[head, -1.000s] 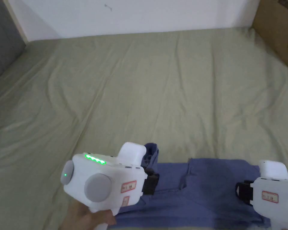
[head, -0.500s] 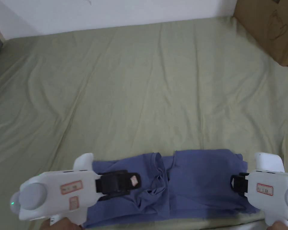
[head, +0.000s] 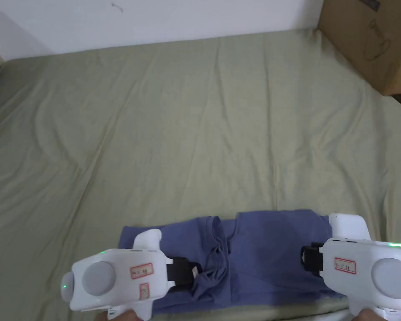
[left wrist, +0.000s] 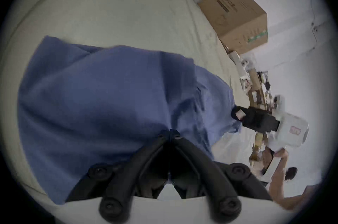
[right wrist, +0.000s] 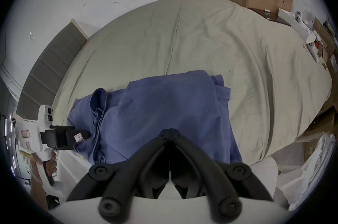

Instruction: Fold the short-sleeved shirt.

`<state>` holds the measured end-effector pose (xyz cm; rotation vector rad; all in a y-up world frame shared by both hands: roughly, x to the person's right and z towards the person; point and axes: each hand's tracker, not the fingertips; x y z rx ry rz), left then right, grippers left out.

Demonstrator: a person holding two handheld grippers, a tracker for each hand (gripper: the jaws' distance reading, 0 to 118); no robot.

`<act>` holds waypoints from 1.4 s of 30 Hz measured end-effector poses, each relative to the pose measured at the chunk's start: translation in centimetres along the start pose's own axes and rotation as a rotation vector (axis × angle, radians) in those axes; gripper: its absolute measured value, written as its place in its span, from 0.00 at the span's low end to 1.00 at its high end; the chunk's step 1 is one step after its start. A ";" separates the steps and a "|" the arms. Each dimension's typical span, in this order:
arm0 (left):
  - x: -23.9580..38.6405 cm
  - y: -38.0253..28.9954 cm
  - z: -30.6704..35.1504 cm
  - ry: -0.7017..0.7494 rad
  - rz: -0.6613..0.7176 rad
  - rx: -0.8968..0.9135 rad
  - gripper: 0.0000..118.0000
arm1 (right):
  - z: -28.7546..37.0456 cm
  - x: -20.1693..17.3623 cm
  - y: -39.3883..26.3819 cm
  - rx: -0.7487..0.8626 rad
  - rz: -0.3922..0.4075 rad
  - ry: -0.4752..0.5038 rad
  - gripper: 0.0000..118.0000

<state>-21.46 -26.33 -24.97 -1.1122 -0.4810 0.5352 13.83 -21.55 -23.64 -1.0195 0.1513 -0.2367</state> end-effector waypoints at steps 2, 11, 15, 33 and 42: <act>0.9 -0.5 -0.4 -0.011 -0.009 -0.015 0.00 | -0.1 0.1 -0.2 -0.009 -0.001 -0.002 0.00; 4.2 -2.4 -2.3 -0.046 -0.089 -0.085 0.00 | -0.3 0.3 -0.4 -0.023 -0.006 0.000 0.00; 4.7 -2.3 -1.8 -0.078 -0.117 -0.083 0.00 | 0.0 0.1 -0.2 -0.023 0.002 0.002 0.00; -11.4 -0.7 11.6 -0.055 0.186 0.172 0.70 | -1.1 -3.5 0.4 -0.058 0.090 0.011 0.00; -13.5 0.5 7.1 -0.217 0.295 0.147 1.00 | -2.1 -5.7 0.8 -0.083 0.140 0.028 0.00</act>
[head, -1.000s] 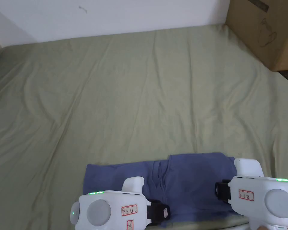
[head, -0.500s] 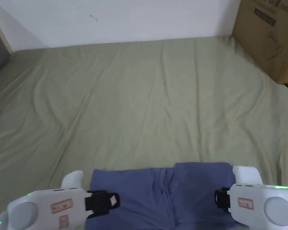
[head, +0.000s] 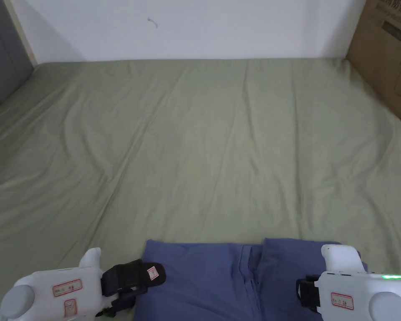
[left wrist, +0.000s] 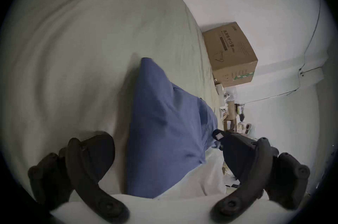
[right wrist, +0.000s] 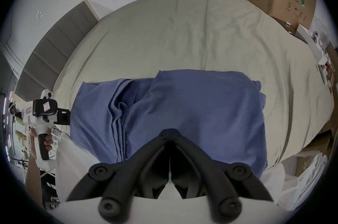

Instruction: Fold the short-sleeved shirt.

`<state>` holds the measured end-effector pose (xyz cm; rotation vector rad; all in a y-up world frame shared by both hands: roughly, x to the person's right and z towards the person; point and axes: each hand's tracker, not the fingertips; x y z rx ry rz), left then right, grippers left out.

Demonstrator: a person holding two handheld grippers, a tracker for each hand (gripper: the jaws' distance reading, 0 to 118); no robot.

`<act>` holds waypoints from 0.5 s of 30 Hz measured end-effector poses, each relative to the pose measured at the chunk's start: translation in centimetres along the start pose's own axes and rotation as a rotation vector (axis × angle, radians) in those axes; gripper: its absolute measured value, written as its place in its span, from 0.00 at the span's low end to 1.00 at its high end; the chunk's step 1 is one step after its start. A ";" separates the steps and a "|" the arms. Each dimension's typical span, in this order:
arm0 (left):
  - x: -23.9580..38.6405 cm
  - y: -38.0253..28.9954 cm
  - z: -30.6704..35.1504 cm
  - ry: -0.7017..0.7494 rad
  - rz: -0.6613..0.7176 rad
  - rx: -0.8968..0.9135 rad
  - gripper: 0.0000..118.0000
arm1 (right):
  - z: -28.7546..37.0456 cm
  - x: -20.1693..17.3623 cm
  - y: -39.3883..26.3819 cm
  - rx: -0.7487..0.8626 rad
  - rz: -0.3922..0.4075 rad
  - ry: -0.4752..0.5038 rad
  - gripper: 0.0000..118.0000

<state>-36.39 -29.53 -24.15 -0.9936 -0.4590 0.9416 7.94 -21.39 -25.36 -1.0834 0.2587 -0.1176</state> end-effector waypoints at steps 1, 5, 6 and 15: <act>0.0 0.3 -0.5 -0.016 -0.013 -0.003 1.00 | -0.2 -0.1 0.1 -0.002 0.004 0.000 0.00; -0.5 1.2 -1.8 -0.085 0.055 -0.008 0.98 | -0.6 -0.3 0.4 -0.010 0.006 0.011 0.00; -0.7 1.3 -2.1 -0.118 0.077 -0.009 0.95 | -0.7 -0.4 0.4 -0.013 0.005 0.016 0.00; -2.3 1.7 -1.6 -0.030 0.089 -0.017 0.08 | -0.8 -1.3 0.5 -0.033 0.039 0.023 0.00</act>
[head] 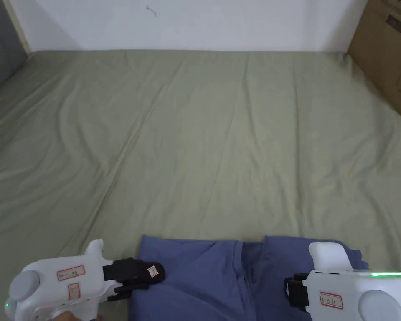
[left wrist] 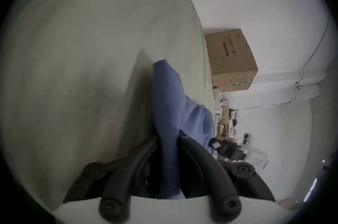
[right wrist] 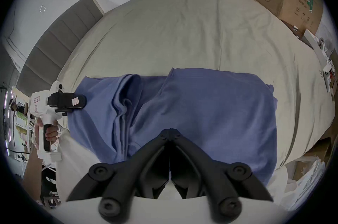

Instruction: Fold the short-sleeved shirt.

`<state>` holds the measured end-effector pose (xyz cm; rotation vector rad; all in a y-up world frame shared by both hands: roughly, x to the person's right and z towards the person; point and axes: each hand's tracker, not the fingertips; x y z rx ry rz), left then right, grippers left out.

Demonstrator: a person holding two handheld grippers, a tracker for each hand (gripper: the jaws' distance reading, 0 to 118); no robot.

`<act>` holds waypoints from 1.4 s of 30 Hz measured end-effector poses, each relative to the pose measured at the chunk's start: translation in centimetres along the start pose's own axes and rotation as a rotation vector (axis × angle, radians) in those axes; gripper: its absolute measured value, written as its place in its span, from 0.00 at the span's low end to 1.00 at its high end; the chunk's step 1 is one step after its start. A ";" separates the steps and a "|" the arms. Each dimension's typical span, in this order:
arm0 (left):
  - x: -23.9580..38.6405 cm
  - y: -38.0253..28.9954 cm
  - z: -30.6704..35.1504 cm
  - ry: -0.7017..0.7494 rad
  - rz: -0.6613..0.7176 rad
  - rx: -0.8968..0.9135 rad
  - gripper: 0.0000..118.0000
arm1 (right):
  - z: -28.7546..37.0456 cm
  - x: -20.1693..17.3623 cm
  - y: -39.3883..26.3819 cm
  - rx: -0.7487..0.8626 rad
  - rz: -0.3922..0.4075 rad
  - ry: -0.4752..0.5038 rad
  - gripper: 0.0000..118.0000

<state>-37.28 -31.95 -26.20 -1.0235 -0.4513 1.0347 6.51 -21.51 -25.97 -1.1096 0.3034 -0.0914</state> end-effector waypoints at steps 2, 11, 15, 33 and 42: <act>0.2 0.7 1.0 0.035 -0.025 -0.021 0.08 | 0.0 0.0 0.2 0.002 -0.001 -0.009 0.00; -0.4 3.8 11.1 0.219 -0.057 0.107 0.08 | 0.4 -0.1 0.5 0.031 -0.016 -0.007 0.00; -0.8 4.8 15.3 0.309 -0.047 0.149 0.08 | 0.6 0.1 0.3 0.031 -0.039 -0.002 0.00; 16.5 1.2 10.3 0.099 -0.237 0.165 0.08 | 1.4 2.2 -0.7 0.040 -0.091 0.014 0.00; 20.8 -1.2 -5.4 0.179 -0.416 -0.122 0.15 | 2.5 5.5 -1.9 0.068 -0.196 0.020 0.00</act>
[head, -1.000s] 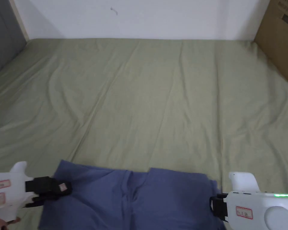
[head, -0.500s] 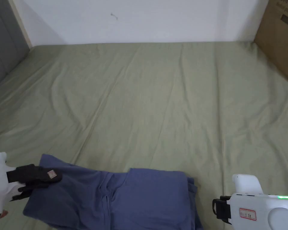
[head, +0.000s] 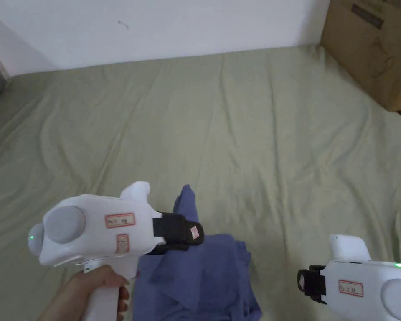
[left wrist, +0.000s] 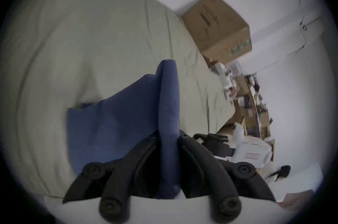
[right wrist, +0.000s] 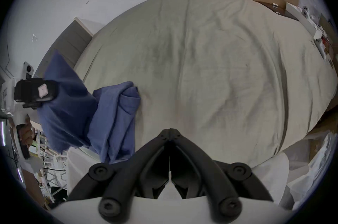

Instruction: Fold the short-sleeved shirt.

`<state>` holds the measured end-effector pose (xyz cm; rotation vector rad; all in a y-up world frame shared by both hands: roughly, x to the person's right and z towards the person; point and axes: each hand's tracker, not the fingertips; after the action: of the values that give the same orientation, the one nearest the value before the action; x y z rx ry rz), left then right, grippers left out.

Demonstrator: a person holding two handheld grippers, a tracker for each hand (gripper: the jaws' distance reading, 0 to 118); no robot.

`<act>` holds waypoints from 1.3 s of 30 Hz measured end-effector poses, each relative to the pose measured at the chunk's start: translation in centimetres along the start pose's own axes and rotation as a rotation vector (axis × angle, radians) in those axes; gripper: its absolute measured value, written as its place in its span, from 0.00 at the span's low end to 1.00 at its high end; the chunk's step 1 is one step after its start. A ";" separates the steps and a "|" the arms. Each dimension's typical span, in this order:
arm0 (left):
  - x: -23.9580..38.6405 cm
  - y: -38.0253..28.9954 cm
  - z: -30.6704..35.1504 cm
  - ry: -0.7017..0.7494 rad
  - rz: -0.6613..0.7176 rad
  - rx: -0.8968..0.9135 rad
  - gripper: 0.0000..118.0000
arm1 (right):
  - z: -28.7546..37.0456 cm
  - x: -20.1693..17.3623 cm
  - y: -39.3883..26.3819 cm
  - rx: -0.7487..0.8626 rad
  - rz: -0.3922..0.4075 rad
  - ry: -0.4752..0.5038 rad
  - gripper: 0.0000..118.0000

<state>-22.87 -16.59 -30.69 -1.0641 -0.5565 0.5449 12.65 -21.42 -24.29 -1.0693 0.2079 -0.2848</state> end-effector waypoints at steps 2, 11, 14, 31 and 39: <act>0.6 -0.6 -3.0 0.000 0.006 -0.060 0.51 | 0.0 0.8 -0.1 -0.005 -0.017 -0.009 0.00; 0.4 -1.7 -4.1 -0.024 0.026 -0.052 0.87 | 0.5 2.5 -0.6 -0.012 -0.064 -0.026 0.00; -2.0 -1.9 -1.9 -0.012 0.091 0.006 0.35 | 0.4 2.5 -0.5 -0.006 -0.064 -0.014 0.00; 0.1 -5.4 -8.7 0.051 0.002 -0.096 0.01 | -0.2 1.6 -0.8 -0.007 -0.047 0.003 0.00; 4.1 -8.2 -12.5 0.079 -0.154 -0.206 0.01 | 0.2 2.2 -1.2 -0.004 -0.054 0.007 0.00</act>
<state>-10.38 -25.17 -27.30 -1.2209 -0.6291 0.3139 14.64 -22.47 -23.23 -1.0793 0.1856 -0.3371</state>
